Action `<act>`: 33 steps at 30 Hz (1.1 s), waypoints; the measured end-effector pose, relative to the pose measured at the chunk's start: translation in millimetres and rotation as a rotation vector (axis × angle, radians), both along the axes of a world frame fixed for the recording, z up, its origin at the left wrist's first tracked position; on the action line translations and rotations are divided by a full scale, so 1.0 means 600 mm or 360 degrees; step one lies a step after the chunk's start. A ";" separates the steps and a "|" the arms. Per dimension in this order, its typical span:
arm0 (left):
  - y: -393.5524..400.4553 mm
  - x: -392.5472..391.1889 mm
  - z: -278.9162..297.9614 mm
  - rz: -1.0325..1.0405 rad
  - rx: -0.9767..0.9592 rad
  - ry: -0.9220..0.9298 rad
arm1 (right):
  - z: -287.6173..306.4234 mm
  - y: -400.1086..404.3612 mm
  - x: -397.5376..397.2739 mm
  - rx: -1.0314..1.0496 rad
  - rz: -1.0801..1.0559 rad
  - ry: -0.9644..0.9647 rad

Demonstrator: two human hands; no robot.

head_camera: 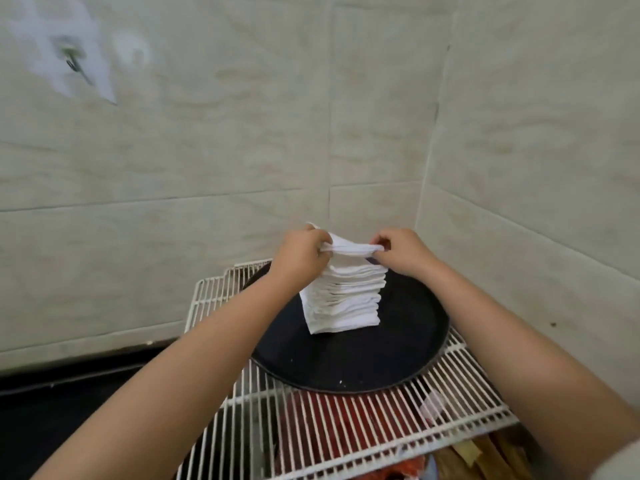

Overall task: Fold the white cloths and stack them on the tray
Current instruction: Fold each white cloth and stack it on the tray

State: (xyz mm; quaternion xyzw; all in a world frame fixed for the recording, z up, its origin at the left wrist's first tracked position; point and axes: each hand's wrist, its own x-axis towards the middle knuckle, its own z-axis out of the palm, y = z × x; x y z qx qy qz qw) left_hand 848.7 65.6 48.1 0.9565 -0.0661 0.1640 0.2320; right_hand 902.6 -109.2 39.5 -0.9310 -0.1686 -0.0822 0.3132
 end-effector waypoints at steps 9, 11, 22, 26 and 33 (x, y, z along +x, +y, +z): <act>-0.012 -0.036 -0.012 0.0001 0.0047 -0.0154 | -0.012 -0.026 -0.010 0.0226 0.0275 -0.0076; -0.018 -0.040 -0.008 0.0028 0.0036 -0.0171 | -0.012 -0.031 -0.012 0.0265 0.0268 -0.0089; 0.021 -0.113 0.000 0.0295 0.0395 0.0109 | 0.023 0.010 -0.068 -0.0302 0.0330 -0.0054; 0.105 -0.206 0.017 0.0558 0.0481 0.0109 | 0.051 0.108 -0.148 -0.0319 0.0460 -0.0239; 0.350 -0.531 0.025 0.1253 0.0657 0.0224 | 0.070 0.415 -0.390 -0.0342 0.1068 -0.0447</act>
